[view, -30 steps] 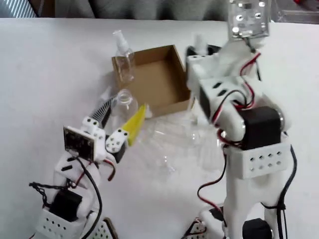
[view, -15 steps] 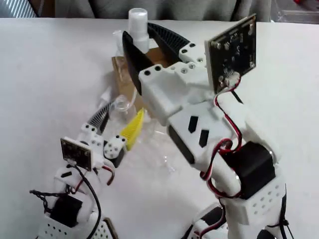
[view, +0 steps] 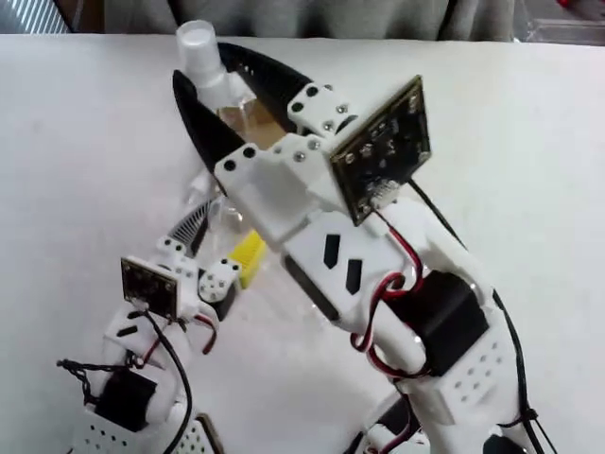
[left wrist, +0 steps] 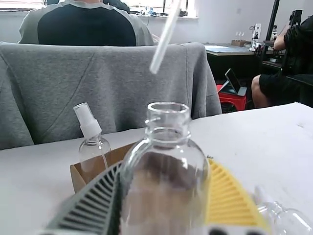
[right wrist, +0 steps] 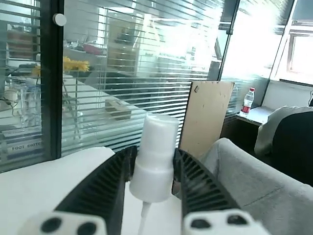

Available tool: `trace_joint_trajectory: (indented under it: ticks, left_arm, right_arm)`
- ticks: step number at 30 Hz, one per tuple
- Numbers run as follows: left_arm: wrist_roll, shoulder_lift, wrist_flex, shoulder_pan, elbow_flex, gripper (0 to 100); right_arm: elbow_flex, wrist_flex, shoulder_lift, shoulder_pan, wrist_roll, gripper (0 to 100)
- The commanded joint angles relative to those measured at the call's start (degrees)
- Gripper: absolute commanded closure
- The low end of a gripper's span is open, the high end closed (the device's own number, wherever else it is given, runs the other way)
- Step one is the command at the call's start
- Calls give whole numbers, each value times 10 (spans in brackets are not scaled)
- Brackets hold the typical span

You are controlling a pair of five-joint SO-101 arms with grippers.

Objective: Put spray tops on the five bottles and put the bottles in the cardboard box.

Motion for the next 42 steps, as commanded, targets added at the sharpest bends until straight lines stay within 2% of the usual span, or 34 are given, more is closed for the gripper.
trace_joint_trajectory:
  ticks: [1,5,9,17,26,34,42]
  left_arm:
    - [1,-11,0,-7,-6,979]
    - [1,-11,1,-7,-4,979]
    - [1,-11,1,-7,-4,979]
    - [1,-11,1,-7,-2,979]
    - [0,-11,-28,-7,23,979]
    - [0,-11,-32,-17,22,979]
    - [1,-11,-32,-40,14,979]
  right_arm:
    - [47,-30,-47,-6,7,981]
    - [127,-87,-126,-5,2,981]
    - [186,-118,-182,-3,-90,982]
    - [199,-127,-181,0,-65,982]
    - [240,-196,-182,77,-65,981]
    - [288,-255,-157,75,-65,981]
    - [279,-254,-110,75,-67,981]
